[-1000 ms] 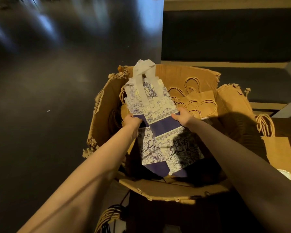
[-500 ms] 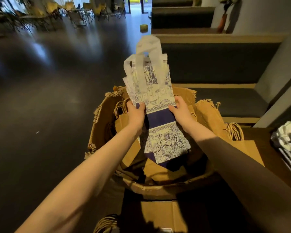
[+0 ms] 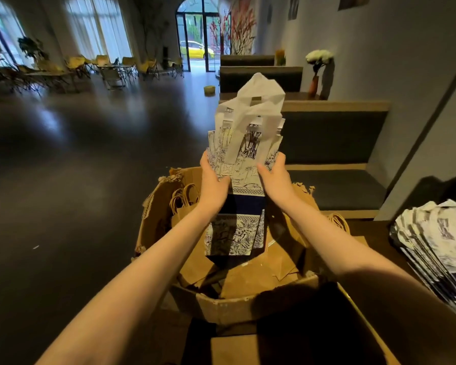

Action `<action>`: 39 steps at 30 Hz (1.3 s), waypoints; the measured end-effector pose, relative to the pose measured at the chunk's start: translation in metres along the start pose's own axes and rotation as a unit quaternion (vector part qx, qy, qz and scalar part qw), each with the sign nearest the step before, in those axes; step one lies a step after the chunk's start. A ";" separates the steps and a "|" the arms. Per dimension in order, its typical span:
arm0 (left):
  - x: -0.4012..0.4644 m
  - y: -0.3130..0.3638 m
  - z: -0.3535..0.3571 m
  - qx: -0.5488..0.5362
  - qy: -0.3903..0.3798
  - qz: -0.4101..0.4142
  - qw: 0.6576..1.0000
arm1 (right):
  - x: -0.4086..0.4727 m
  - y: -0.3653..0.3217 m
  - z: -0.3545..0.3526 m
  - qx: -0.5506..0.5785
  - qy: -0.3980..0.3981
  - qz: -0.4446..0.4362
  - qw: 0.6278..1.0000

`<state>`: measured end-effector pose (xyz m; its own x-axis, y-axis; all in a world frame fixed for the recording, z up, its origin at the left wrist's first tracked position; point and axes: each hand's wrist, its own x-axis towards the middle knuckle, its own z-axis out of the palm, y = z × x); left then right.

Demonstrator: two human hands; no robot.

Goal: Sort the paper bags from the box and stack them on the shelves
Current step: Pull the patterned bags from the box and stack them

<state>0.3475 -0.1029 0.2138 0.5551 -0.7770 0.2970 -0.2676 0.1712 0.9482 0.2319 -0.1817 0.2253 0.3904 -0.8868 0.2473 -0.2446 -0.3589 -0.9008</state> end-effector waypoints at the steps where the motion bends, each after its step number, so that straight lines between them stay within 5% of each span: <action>1: 0.002 0.003 0.000 0.001 -0.005 0.011 1.000 | 0.000 -0.005 -0.001 -0.001 0.006 -0.007 1.000; 11: 0.000 0.006 -0.003 0.056 0.027 -0.020 0.998 | 0.001 -0.003 -0.012 -0.010 0.087 -0.041 0.995; 21: 0.001 0.010 -0.006 0.007 -0.040 -0.038 0.998 | 0.002 0.000 -0.016 -0.083 0.025 -0.060 0.994; 27: -0.003 0.008 -0.004 0.009 -0.009 0.004 1.000 | 0.002 0.006 -0.003 0.036 -0.041 0.067 0.996; 39: -0.002 -0.017 -0.004 0.017 -0.007 0.002 1.000 | -0.012 0.022 0.006 0.009 -0.102 0.014 0.995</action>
<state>0.3539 -0.1014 0.1978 0.5424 -0.7853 0.2985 -0.2972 0.1531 0.9425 0.2274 -0.1771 0.2003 0.5560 -0.8181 0.1472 -0.2415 -0.3284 -0.9131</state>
